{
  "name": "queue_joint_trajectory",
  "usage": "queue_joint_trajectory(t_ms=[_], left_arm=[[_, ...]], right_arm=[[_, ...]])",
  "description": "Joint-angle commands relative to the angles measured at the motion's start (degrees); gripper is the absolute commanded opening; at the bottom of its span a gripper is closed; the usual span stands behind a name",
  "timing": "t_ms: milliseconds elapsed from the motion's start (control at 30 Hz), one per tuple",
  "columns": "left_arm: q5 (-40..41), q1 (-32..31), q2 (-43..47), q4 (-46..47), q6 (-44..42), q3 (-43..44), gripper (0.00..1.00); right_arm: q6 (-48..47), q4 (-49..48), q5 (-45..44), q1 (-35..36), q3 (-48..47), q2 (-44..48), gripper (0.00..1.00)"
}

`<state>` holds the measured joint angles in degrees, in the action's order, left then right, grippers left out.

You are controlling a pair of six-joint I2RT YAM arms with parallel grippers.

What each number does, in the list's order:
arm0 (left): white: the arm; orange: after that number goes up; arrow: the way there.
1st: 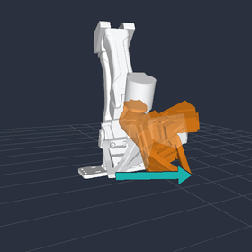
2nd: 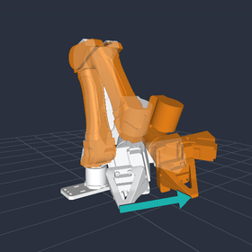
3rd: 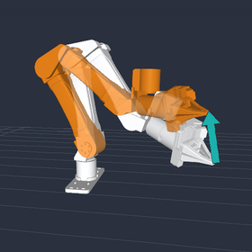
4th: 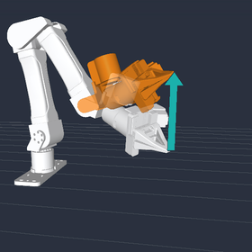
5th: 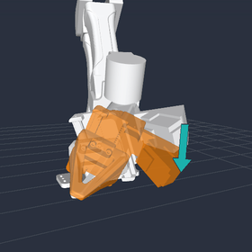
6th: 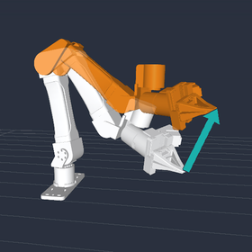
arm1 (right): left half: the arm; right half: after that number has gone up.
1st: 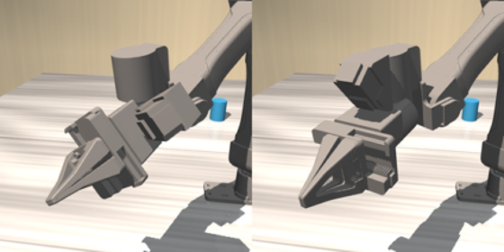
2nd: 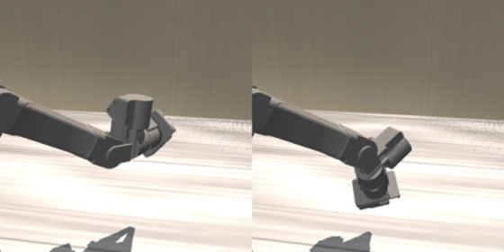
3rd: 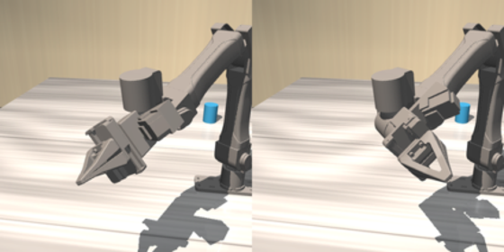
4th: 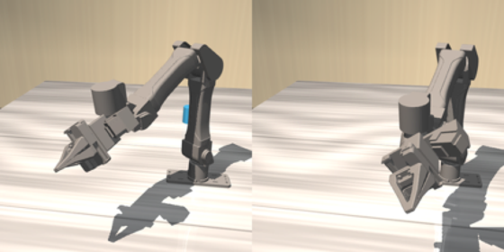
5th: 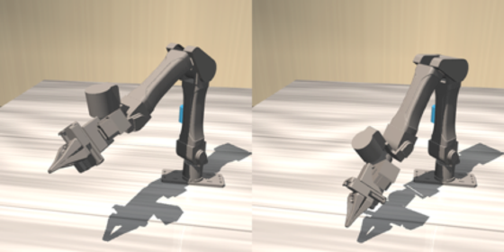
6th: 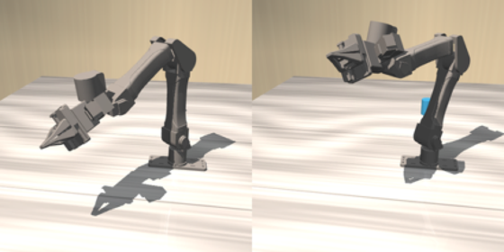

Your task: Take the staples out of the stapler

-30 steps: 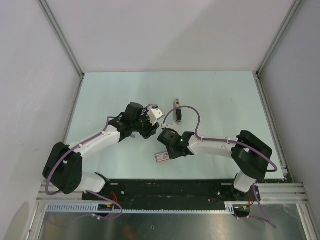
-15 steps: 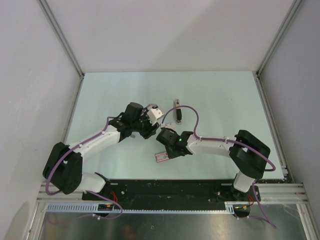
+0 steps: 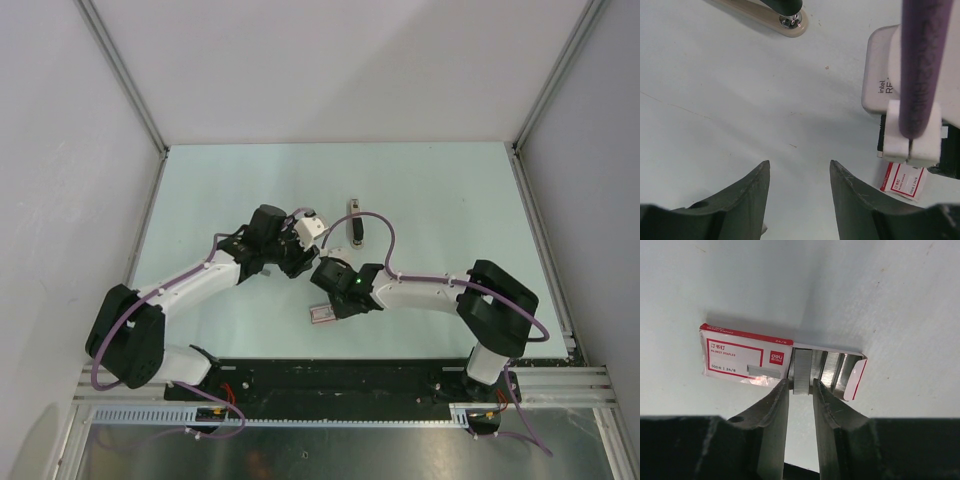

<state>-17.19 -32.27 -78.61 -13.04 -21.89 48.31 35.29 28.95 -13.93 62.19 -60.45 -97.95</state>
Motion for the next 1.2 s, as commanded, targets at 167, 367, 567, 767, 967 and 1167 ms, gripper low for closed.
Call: queue_joint_trajectory(t_ms=[167,367,567,767,967,1167], left_arm=[[-1.5,0.4,2.0,0.3,0.6,-0.3,0.57],[-1.6,0.4,2.0,0.3,0.7,-0.2,0.57],[-1.6,0.4,1.9,0.3,0.7,-0.1,0.57],[-1.5,0.4,1.7,0.3,0.7,0.1,0.57],[-0.9,0.4,1.6,0.2,0.7,-0.1,0.57],[-0.7,0.4,1.5,0.2,0.5,-0.2,0.57]], right_arm=[[0.2,0.9,-0.6,0.5,-2.0,1.3,0.32],[0.0,1.1,-0.7,0.3,-2.6,5.1,0.30],[-0.1,3.5,-1.2,-0.2,-2.8,8.9,0.21],[-0.7,4.6,0.5,0.3,-1.5,9.0,0.01],[-1.0,0.1,6.5,0.2,2.7,9.1,0.00],[-1.4,-2.2,9.9,-0.1,5.1,9.1,0.00]])
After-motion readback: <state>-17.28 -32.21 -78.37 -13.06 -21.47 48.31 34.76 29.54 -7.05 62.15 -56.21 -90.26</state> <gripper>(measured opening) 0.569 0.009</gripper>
